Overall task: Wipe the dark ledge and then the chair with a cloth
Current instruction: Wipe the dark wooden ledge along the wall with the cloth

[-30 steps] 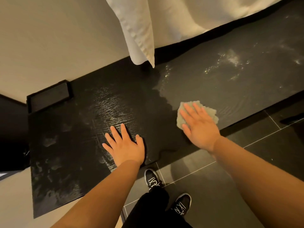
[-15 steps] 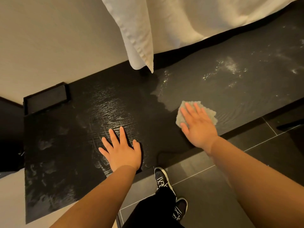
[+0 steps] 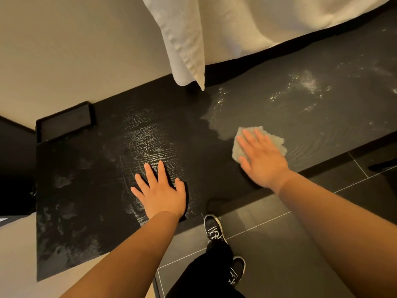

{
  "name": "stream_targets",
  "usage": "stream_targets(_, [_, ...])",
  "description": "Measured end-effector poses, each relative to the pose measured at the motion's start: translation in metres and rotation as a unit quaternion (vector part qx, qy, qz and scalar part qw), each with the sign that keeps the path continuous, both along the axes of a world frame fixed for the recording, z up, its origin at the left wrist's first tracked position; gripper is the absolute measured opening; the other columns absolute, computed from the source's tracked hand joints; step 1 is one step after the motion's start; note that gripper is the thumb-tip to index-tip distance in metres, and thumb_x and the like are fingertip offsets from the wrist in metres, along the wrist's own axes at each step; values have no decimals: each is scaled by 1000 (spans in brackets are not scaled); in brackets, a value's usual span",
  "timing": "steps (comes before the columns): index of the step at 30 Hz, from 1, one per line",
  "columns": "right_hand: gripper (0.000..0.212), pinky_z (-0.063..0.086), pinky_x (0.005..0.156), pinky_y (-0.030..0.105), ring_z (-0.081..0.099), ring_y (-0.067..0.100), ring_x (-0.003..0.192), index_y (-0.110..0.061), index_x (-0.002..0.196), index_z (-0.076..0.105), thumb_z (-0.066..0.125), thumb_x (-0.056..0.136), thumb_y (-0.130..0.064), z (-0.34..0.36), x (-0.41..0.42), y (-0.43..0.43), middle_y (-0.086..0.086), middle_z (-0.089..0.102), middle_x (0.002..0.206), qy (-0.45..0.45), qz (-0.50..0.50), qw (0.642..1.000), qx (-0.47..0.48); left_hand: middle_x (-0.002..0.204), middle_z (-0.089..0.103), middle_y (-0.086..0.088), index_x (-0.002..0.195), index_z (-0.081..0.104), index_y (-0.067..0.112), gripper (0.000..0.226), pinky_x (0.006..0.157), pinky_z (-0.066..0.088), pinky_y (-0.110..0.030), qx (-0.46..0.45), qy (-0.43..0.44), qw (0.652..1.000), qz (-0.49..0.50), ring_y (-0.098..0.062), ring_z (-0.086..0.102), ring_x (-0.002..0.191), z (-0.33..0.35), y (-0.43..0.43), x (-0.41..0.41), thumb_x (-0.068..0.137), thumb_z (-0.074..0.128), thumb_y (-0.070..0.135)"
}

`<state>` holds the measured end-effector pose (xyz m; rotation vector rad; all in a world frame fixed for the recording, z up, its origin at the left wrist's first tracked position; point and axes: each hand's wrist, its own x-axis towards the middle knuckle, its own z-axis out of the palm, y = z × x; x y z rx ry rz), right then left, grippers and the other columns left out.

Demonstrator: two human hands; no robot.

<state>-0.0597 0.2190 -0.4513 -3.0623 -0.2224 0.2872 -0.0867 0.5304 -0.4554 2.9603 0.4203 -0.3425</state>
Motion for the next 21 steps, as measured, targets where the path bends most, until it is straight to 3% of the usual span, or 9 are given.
stream_targets(4, [70,10,127,53,5,37,157,-17,164,13,25,102,-46,8,4,18,8,8,172,5,-131,991,5,177,0,-3,167,7,38,75,127,0,-65,-2,-5,1000,2,-42,-3,160,0,0,-1,98,25,61])
stream_targets(6, [70,9,127,54,6,40,156,-17,164,18,27,100,-46,7,-9,47,10,11,171,-8,-99,995,21,177,0,-3,167,7,39,75,127,0,-64,-2,-6,1000,2,-42,-3,160,0,0,-1,98,24,62])
stream_targets(8, [70,10,127,54,4,37,157,-18,164,19,28,101,-47,2,-23,64,8,10,172,2,-1,1000,23,177,0,-2,167,6,39,75,127,0,-64,-4,-4,1000,3,-41,-4,160,1,-1,-1,98,23,62])
stream_targets(11, [68,13,127,51,4,31,158,-21,164,19,28,102,-49,0,-18,46,4,9,172,15,86,996,29,177,-2,-2,168,5,38,76,127,-1,-64,-6,-2,1000,4,-40,-5,161,3,-1,0,99,25,61])
stream_targets(13, [69,14,127,51,8,33,158,-22,163,20,27,100,-49,-1,-3,22,4,12,171,2,51,999,16,177,-3,-2,168,4,38,76,127,-2,-64,-6,-2,1000,2,-39,-6,161,3,-1,0,99,25,61])
stream_targets(15, [69,11,127,51,5,33,158,-22,164,14,23,101,-49,3,10,7,4,7,172,14,-45,999,4,177,-3,-2,168,4,38,76,127,-2,-64,-6,-2,1000,2,-39,-6,161,2,-1,1,99,25,61])
stream_targets(18, [70,6,127,52,0,36,157,-19,165,9,22,102,-47,6,15,27,8,3,172,7,-131,991,10,177,-3,-2,168,5,38,75,127,-2,-64,-4,-5,1000,2,-39,-6,161,0,1,0,99,25,61])
stream_targets(21, [70,8,127,54,2,38,157,-19,164,18,26,100,-46,3,-1,67,9,10,172,9,-6,999,33,177,-3,-3,167,4,38,75,127,-2,-64,-5,-3,1000,0,-39,-7,161,-1,1,0,99,26,62])
